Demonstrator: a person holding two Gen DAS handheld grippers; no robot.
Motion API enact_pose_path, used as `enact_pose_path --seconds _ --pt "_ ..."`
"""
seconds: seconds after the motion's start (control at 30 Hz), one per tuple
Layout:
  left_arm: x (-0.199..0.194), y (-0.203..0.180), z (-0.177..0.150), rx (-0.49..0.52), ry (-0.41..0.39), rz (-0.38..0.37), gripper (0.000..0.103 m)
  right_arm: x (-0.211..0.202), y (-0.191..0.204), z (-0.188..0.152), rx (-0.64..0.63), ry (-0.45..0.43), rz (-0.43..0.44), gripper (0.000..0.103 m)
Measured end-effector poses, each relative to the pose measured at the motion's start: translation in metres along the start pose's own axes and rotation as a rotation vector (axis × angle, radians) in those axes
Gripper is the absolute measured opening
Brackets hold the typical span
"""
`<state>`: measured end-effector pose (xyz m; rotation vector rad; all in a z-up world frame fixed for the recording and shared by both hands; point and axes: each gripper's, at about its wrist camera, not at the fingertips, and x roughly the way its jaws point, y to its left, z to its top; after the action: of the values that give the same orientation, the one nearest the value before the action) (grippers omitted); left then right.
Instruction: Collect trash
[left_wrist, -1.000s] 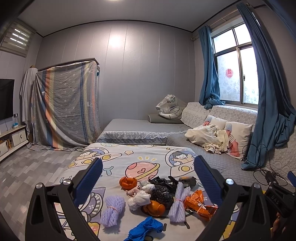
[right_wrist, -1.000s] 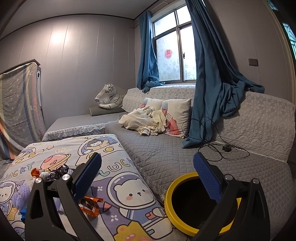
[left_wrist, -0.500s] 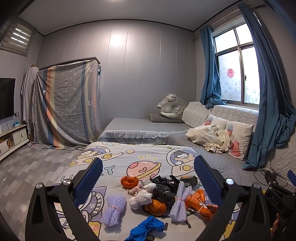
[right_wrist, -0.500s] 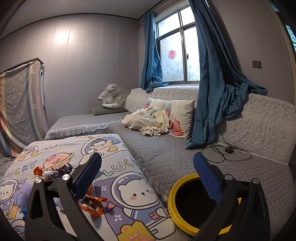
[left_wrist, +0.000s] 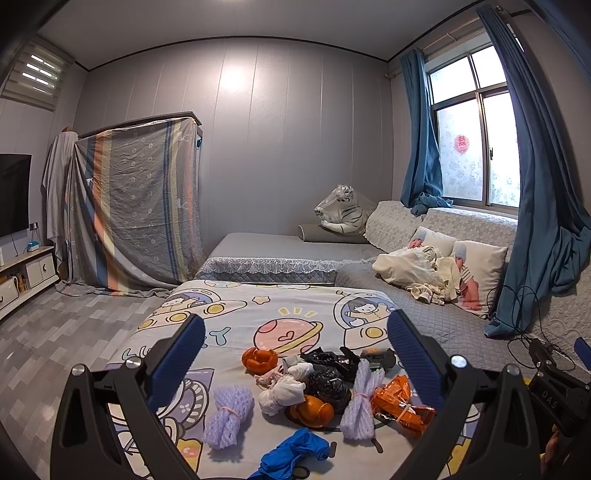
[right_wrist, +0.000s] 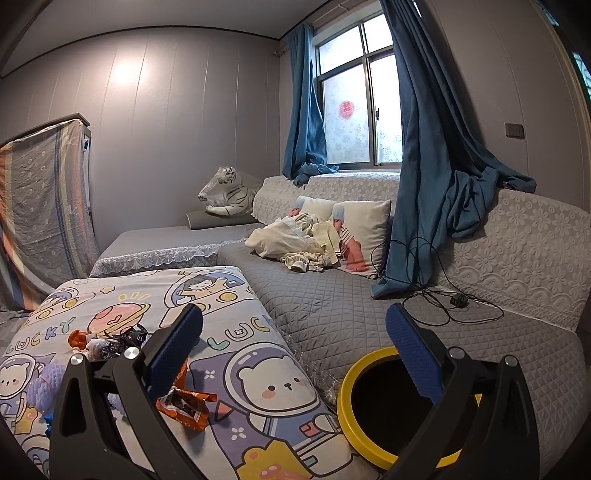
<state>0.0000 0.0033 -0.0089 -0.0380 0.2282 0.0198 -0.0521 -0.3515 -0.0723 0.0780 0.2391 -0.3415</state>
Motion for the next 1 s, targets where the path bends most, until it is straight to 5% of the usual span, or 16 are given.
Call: enact_pose_path --seconds 1.0 --pt "0.0063 -0.0012 -0.0019 0.011 0.048 -0.005 0.095 0.0051 0.0065 -0.0013 -0.011 0.006 0.038 0.095"
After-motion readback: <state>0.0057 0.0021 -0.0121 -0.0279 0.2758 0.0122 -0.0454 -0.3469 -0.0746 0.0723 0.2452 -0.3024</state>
